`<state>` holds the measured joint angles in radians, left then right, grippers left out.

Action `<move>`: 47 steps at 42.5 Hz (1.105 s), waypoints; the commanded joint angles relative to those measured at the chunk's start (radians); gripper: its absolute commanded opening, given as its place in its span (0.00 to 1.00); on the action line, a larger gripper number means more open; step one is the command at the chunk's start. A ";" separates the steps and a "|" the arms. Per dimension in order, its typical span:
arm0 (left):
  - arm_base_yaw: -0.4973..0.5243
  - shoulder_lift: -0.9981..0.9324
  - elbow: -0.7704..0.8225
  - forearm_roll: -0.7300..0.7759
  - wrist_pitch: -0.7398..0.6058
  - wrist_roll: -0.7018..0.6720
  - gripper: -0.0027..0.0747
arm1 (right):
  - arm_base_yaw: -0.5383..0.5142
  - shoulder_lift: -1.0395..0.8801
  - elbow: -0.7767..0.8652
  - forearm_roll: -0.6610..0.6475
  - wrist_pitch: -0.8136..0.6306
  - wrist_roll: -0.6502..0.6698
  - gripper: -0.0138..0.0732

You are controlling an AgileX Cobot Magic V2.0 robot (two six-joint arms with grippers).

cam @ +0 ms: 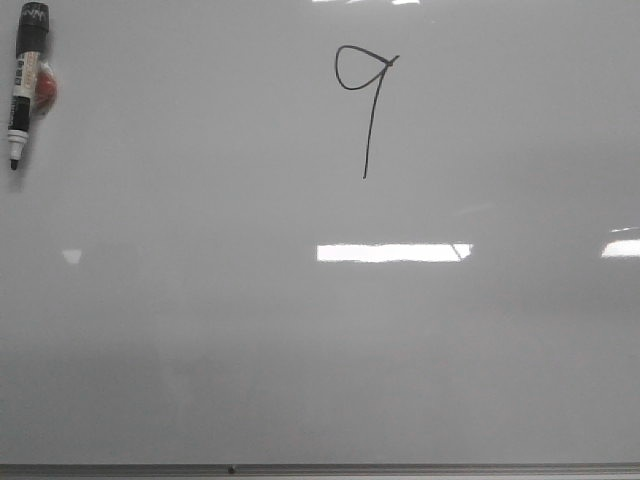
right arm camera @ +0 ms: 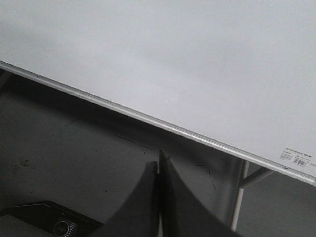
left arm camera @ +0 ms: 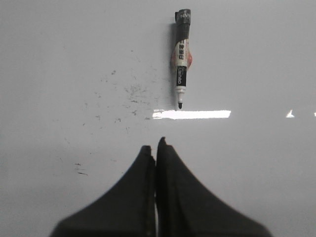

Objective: Write number 9 on whiteboard

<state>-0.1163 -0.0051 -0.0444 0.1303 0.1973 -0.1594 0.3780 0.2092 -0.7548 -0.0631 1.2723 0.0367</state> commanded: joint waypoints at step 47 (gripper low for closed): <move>0.045 -0.021 0.053 -0.162 -0.230 0.237 0.01 | -0.005 0.016 -0.022 -0.014 0.017 -0.003 0.08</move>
<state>-0.0744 -0.0051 0.0059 -0.0208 0.0553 0.0781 0.3780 0.2092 -0.7548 -0.0631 1.2723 0.0367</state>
